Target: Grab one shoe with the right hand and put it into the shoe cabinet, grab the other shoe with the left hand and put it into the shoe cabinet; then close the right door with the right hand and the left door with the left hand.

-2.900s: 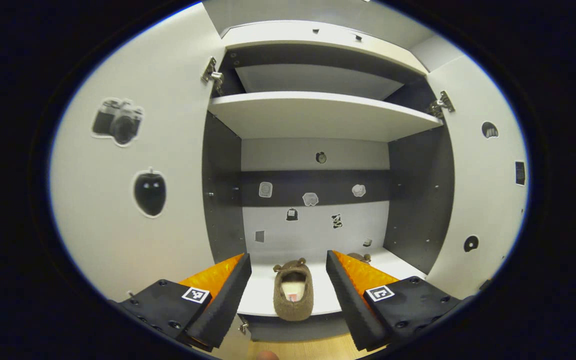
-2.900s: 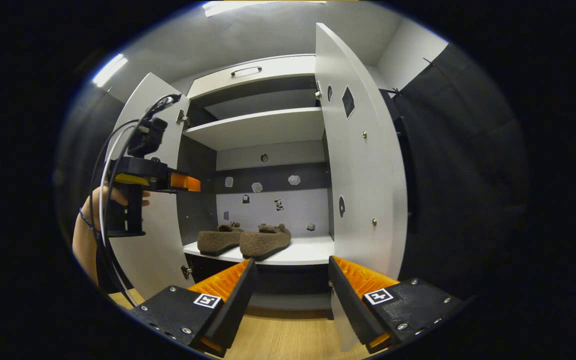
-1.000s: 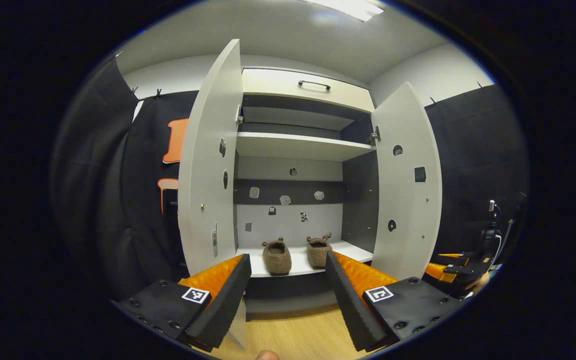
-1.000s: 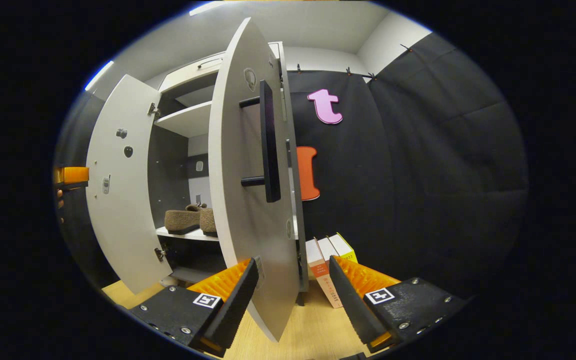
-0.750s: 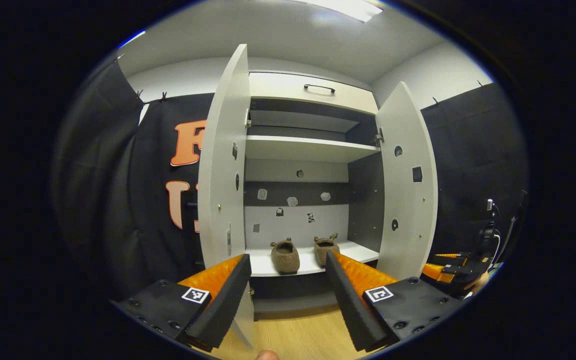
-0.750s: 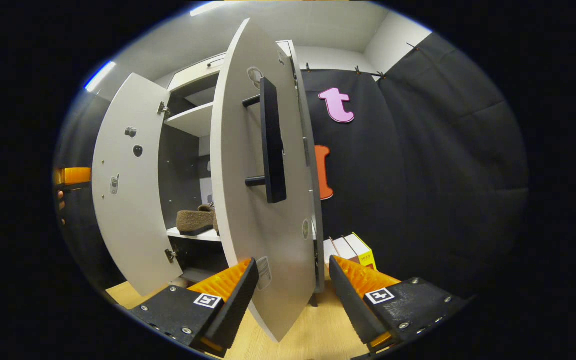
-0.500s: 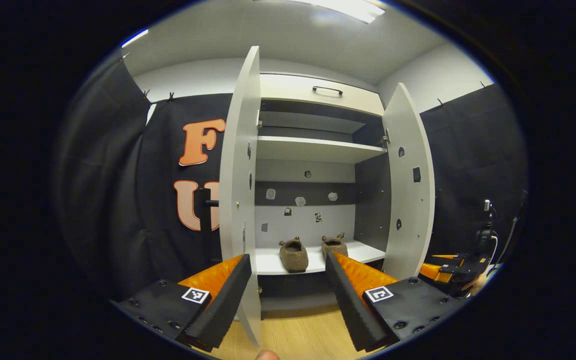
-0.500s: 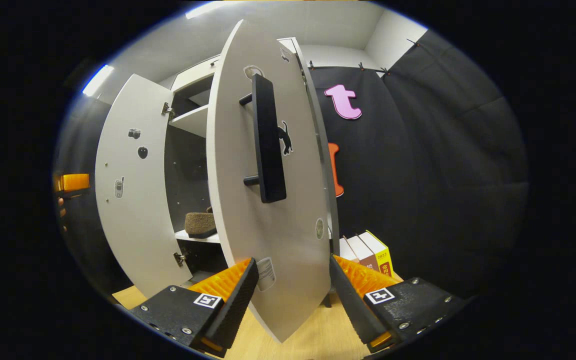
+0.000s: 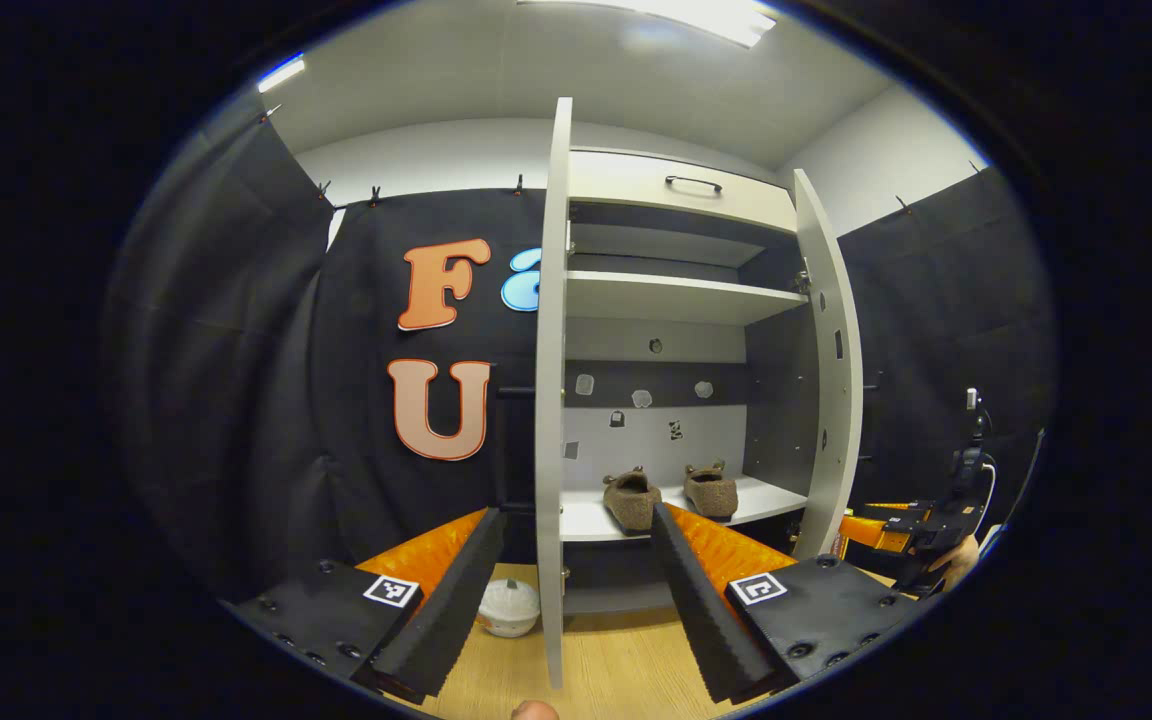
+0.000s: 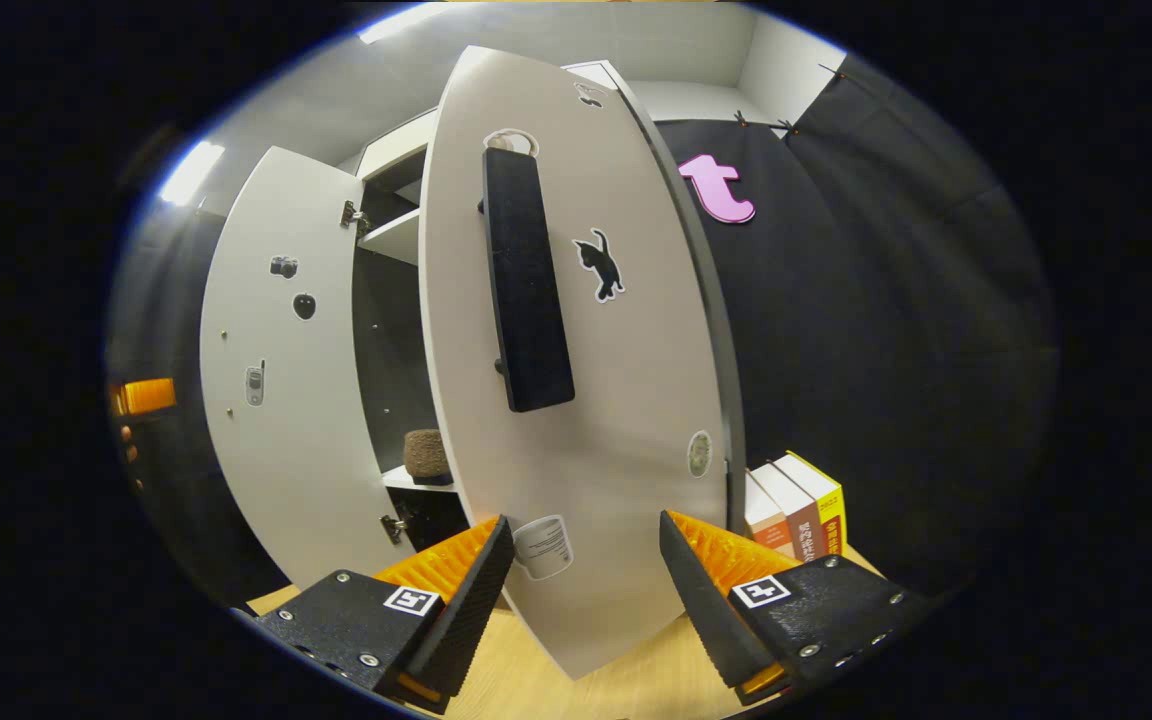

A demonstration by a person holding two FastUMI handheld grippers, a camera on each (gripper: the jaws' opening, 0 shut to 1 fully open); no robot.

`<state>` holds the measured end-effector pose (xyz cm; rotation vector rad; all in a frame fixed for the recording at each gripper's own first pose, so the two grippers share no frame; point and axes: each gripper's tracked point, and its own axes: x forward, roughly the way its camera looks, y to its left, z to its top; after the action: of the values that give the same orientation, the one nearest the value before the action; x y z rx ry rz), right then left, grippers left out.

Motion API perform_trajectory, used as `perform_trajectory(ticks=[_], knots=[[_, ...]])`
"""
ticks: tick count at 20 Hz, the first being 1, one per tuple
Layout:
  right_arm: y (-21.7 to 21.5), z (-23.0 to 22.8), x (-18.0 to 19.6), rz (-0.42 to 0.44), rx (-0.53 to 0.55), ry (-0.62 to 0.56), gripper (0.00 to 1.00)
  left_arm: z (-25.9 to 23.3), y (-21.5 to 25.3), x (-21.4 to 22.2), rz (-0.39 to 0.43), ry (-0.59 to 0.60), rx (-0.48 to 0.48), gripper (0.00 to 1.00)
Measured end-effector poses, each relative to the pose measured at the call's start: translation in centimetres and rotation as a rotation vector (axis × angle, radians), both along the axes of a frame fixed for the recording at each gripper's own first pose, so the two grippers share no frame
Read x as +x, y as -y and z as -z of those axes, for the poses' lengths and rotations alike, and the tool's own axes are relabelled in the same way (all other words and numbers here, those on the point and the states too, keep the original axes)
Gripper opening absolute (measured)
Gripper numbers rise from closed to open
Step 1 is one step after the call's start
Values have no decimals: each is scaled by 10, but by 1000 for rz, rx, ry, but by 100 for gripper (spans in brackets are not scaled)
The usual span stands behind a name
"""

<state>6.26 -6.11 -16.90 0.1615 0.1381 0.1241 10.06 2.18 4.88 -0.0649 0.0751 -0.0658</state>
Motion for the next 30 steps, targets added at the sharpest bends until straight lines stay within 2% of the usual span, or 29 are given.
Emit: perform_trajectory(ticks=[1,6,8,12,15,17,18,19,23,28,29,30], knots=[[0,-2,0,0,-6,3,91,4,-8,0,-8,-3,0,97],[-15,-9,5,4,-32,17,91,28,-45,8,-43,-12,12,95],[-17,-8,6,5,-34,22,92,39,-61,13,-57,-22,20,97],[-12,-14,9,31,-79,33,92,58,-87,29,-77,-32,21,97],[-6,-22,8,49,-72,47,92,70,-104,44,-94,-45,39,97],[-1,-26,8,64,-77,62,92,76,-103,58,-84,-51,37,99],[3,-27,9,76,-86,66,92,77,-102,66,-74,-49,37,96],[8,-28,11,88,-97,70,92,80,-98,73,-64,-46,39,99],[19,-27,16,116,-106,73,92,100,-92,98,-50,-86,24,95],[24,-31,22,126,-103,89,92,113,-80,113,-17,-119,0,95],[25,-32,24,128,-102,97,92,113,-79,111,-17,-124,1,99],[25,-32,26,132,-103,100,92,112,-78,111,-16,-114,11,96]])
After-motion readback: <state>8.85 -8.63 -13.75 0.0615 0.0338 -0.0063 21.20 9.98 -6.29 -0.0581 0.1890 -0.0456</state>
